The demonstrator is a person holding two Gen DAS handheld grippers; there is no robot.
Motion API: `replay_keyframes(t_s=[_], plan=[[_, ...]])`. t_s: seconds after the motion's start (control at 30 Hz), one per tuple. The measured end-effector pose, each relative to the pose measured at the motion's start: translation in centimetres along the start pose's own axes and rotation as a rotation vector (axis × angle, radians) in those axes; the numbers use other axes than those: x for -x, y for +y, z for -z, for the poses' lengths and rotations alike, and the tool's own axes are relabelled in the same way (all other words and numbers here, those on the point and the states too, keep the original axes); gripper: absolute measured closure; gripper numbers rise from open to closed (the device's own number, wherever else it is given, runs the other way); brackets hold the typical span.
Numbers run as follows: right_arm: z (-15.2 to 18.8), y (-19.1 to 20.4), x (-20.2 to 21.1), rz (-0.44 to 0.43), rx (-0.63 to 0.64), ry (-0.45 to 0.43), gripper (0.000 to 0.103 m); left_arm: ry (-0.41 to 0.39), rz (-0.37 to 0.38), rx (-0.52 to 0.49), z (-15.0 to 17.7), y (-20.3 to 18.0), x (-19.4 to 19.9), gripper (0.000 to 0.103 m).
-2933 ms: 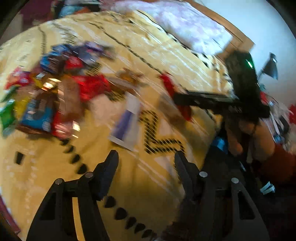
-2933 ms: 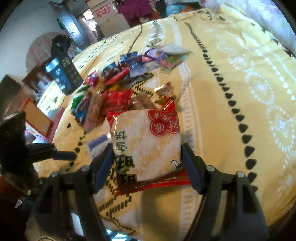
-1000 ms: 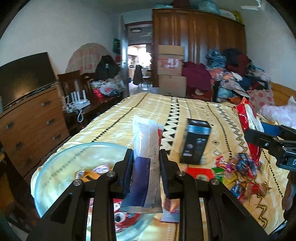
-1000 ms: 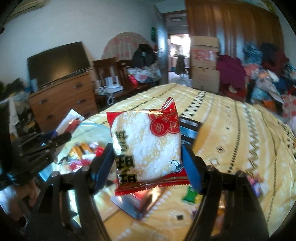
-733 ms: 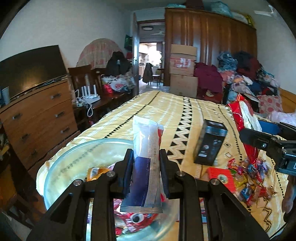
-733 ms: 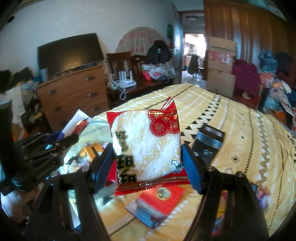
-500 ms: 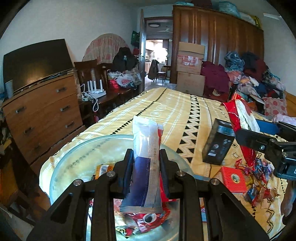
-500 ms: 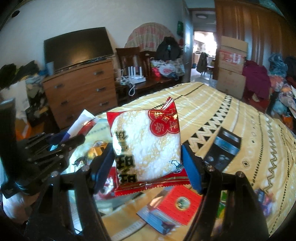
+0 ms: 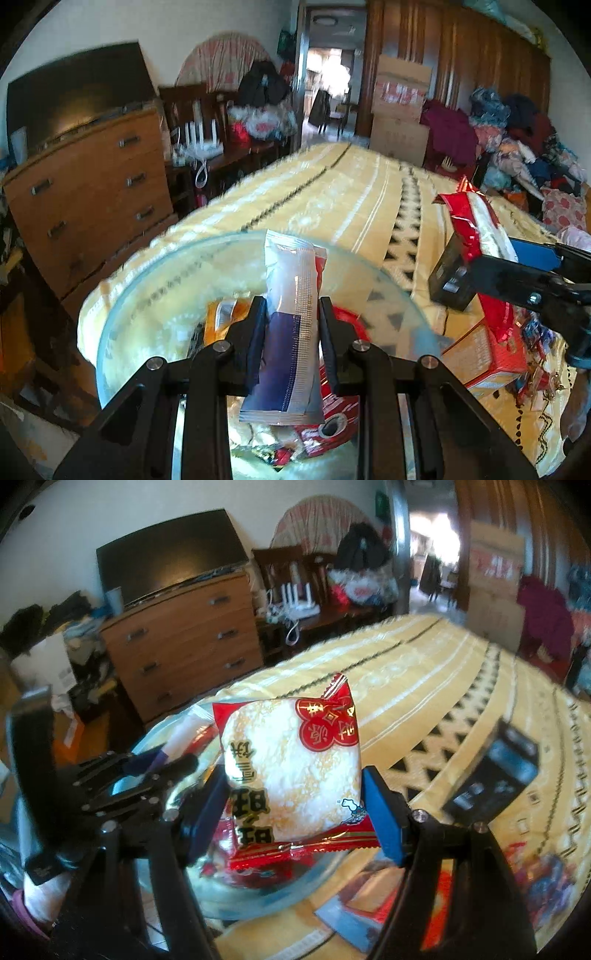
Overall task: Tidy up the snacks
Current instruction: 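Open both tools to drop the bread bag and packet into the bowl, then move both tools back to the snack pile on the bed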
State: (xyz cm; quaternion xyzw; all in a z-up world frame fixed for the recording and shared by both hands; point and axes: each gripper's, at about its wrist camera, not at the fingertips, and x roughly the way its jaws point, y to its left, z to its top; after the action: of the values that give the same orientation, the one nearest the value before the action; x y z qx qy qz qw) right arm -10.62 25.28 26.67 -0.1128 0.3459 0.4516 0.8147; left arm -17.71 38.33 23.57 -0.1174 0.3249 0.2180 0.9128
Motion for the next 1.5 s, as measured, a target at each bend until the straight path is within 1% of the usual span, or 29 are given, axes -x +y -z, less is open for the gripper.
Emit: replay_keyframes(t_s=[0.1,0.23,0.4,0.87,0.9,0.93,0.97,1.0,1.1,1.17,1.3,1.33,1.4,1.5], plan=[[0.1,0.3,-1.6,-0.029,-0.014,0.047,0.03,0.065,-0.004,0.027,0.5,1.3,-1.8,0.075],[0.5,0.5,-3.2,-0.05,-0.031,0.088,0.03,0.101,-0.014,0.04,1.0,2.2,-3.1,0.075],[0.9,0.7,-3.9,-0.06,-0.038,0.105,0.03,0.106,-0.018,0.037,1.1,2.4,-3.3,0.075],[0.5,0.9,-4.0,-0.059,-0.04,0.097,0.029,0.103,-0.024,0.044,0.8,2.5,-3.4,0.074],[0.4,1.0,-4.0,-0.058,-0.039,0.097,0.029,0.106,-0.022,0.046,0.7,2.5,-3.4,0.073],[0.5,1.0,-4.0,-0.058,-0.037,0.098,0.029,0.105,-0.023,0.046,0.7,2.5,-3.4,0.068],[0.4,1.0,-3.9,-0.055,-0.034,0.095,0.03,0.101,-0.024,0.046,0.7,2.6,-3.3,0.06],[0.4,1.0,-3.8,-0.053,-0.033,0.092,0.03,0.097,-0.024,0.045,0.7,2.6,-3.1,0.057],[0.3,0.9,-3.5,-0.052,-0.04,0.085,0.03,0.093,-0.026,0.043,0.6,2.7,-3.0,0.055],[0.3,0.8,-3.4,-0.05,-0.04,0.081,0.03,0.091,-0.028,0.043,0.6,2.7,-2.9,0.05],[0.4,0.8,-3.1,-0.052,-0.039,0.075,0.03,0.088,-0.036,0.046,0.5,2.8,-2.9,0.047],[0.5,0.8,-3.0,-0.052,-0.04,0.073,0.03,0.088,-0.038,0.047,0.5,2.7,-2.9,0.044],[0.5,0.8,-2.9,-0.05,-0.04,0.069,0.029,0.081,-0.046,0.047,0.5,2.8,-2.8,0.04],[0.6,0.9,-2.7,-0.046,-0.039,0.062,0.029,0.078,-0.051,0.047,0.5,2.7,-2.7,0.04]])
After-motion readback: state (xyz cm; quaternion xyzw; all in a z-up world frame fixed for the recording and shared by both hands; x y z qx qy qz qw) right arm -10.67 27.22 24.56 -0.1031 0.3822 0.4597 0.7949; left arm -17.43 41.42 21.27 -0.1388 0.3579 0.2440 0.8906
